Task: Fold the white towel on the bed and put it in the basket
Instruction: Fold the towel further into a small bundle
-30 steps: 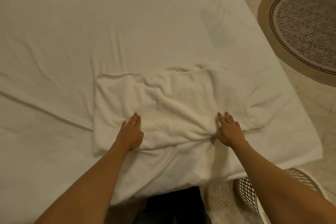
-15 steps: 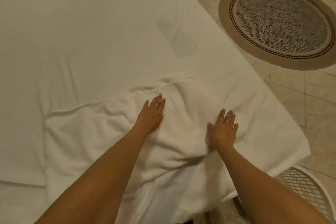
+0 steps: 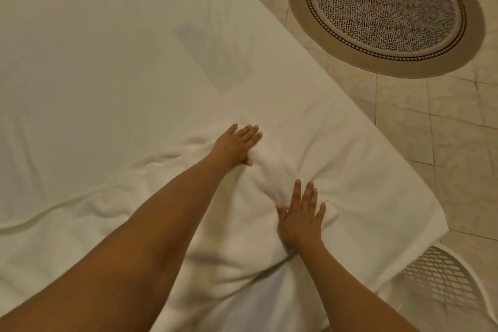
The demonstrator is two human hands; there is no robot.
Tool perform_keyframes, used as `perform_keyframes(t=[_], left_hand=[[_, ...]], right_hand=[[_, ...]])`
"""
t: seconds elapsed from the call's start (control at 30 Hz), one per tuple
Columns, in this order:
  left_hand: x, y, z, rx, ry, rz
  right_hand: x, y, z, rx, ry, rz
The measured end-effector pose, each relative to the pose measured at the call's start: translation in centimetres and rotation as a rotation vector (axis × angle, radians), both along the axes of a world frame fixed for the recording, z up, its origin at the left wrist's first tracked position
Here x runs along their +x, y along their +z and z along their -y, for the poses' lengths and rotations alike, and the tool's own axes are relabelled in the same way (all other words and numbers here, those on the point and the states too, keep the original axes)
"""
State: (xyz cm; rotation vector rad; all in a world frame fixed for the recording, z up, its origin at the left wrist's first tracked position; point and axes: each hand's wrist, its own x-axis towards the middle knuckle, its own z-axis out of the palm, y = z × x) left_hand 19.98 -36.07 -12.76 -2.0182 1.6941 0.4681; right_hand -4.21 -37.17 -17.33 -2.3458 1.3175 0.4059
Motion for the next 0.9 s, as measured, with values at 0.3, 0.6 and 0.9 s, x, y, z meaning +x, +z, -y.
perform_keyframes(t=[0.3,0.6,0.9], left_hand=[[2.4,-1.5,2.2,0.018,-0.026,-0.060],[1.7,1.5,3.1,-0.048,-0.085,0.020],[0.2,3.8,3.7,0.099,-0.144,0.147]], right_hand=[[0.8,-2.1,-0.5,-0.122,-0.048,0.095],[0.7,0.6,-0.3,-0.138,-0.030,0.067],[1.2,5.1,2.7,-0.005,-0.109,0.046]])
